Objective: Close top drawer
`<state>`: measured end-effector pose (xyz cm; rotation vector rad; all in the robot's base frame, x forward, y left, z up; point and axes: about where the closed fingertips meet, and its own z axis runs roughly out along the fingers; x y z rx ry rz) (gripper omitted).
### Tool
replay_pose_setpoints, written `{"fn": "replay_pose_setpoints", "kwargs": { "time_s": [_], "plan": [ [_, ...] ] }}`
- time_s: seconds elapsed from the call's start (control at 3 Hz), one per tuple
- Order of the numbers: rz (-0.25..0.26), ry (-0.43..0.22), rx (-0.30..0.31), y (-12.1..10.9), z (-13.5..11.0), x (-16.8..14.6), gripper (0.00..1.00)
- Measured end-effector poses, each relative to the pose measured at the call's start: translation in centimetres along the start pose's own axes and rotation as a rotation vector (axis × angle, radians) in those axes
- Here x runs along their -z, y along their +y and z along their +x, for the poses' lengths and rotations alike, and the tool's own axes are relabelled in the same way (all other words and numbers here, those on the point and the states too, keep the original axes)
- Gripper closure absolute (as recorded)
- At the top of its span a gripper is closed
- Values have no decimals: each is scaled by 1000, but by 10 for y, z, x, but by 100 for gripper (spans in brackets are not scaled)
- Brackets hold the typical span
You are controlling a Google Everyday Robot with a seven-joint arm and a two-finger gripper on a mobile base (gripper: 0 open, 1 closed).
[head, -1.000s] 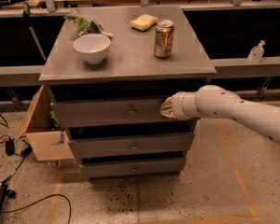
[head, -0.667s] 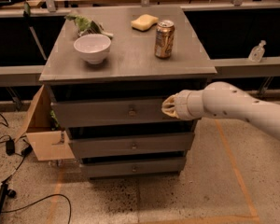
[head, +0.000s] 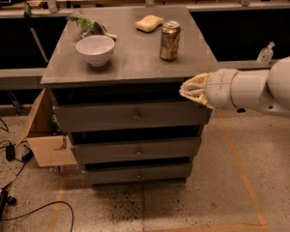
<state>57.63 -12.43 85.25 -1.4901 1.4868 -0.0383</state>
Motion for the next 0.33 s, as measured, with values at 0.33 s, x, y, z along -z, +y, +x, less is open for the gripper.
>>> {"fn": "replay_pose_setpoints", "kwargs": {
  "time_s": [0.33],
  "plan": [
    [28, -41, -61, -7, -10, 11, 82]
  ]
}}
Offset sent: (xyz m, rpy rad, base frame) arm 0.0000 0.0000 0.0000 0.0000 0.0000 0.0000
